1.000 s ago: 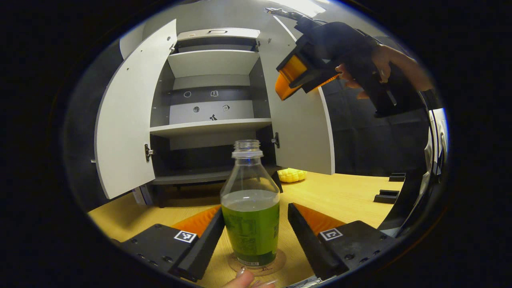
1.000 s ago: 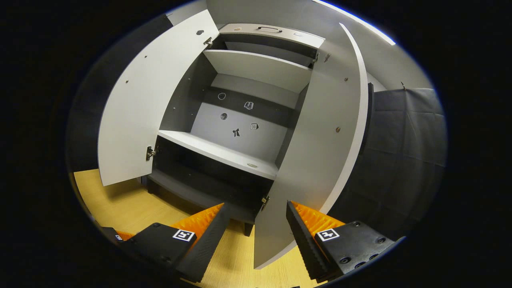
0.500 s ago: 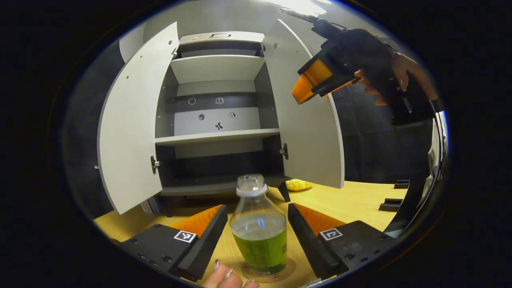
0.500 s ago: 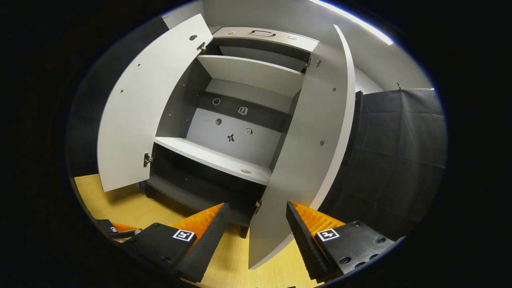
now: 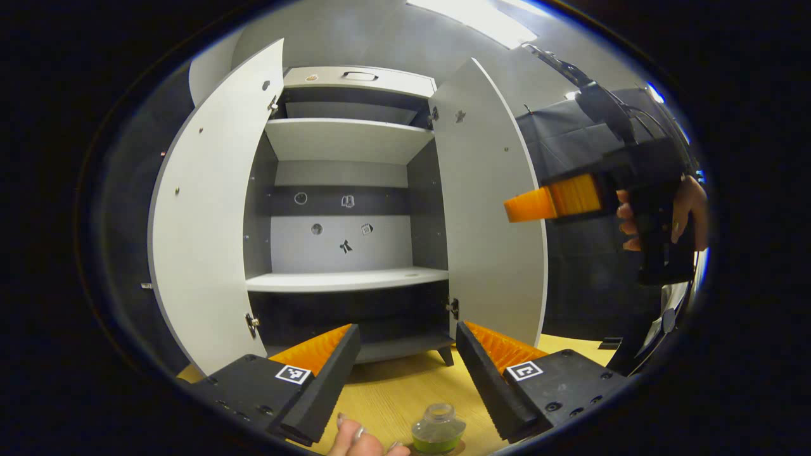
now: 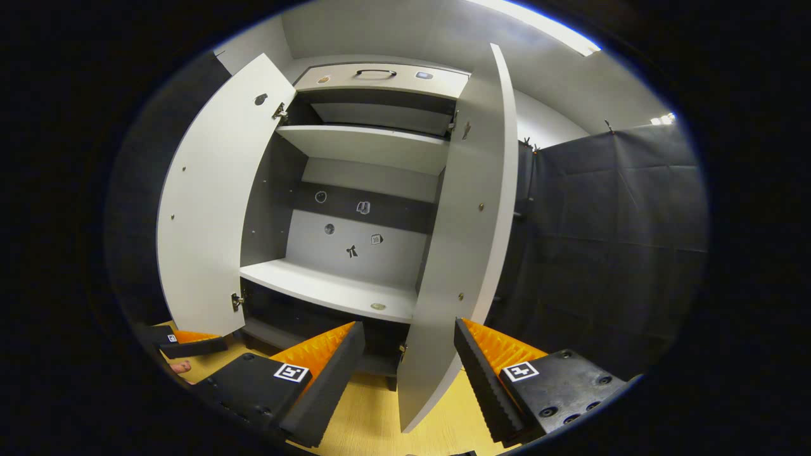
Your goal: Grasp the bottle in the cabinet with the left hand and place it on the coaster, then close the right door with the right hand and the left door with the left hand.
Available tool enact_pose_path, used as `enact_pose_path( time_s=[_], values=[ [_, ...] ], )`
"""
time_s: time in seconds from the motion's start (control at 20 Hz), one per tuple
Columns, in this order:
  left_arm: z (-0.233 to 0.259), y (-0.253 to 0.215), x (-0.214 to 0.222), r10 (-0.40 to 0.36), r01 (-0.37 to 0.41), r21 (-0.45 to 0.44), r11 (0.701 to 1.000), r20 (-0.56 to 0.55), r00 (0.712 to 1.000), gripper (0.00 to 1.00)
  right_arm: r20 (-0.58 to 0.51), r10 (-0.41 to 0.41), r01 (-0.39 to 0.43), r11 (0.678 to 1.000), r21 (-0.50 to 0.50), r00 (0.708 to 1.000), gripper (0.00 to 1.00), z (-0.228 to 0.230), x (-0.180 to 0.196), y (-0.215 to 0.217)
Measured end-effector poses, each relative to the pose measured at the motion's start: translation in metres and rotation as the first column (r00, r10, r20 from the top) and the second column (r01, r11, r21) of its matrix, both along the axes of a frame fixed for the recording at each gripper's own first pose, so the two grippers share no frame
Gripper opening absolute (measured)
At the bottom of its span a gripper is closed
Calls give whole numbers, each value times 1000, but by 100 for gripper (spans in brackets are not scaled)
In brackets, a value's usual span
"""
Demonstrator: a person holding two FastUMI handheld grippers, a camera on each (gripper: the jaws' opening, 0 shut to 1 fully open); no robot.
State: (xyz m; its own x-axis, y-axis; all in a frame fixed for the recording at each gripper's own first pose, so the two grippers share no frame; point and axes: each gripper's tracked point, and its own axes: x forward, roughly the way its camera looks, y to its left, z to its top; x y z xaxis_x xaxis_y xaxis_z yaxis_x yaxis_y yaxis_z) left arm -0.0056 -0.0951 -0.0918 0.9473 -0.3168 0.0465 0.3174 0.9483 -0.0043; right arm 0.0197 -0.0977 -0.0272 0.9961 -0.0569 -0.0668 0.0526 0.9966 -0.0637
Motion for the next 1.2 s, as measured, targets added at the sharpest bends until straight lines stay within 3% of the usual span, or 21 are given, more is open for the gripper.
enact_pose_path(
  time_s=[0.3, 0.5, 0.65, 0.8, 1.0, 1.2],
  values=[
    [50, 53, 5, -3, 2, -28, 1000, -43, 999, 96, 63, -148, 148, 989, 8, 987, 95, 29, -28, -41],
    [64, 111, 5, 121, -120, 19, 993, -46, 992, 96, 94, -261, 265, 963, -40, 961, 95, 33, -35, -92],
    [66, 139, 3, 210, -209, 21, 978, -68, 975, 96, 109, -272, 276, 961, -27, 956, 95, 37, -22, -118],
    [64, 158, 0, 304, -305, 8, 952, -108, 946, 96, 91, -215, 218, 976, -21, 972, 96, 32, 3, -130],
    [71, 185, -8, 457, -458, 21, 889, -111, 882, 96, 82, -97, 94, 995, 44, 992, 96, 30, 37, -124],
    [73, 196, -21, 549, -552, 11, 834, -122, 827, 96, 102, 42, -50, 996, 71, 994, 93, 29, 53, -113]
  ],
)
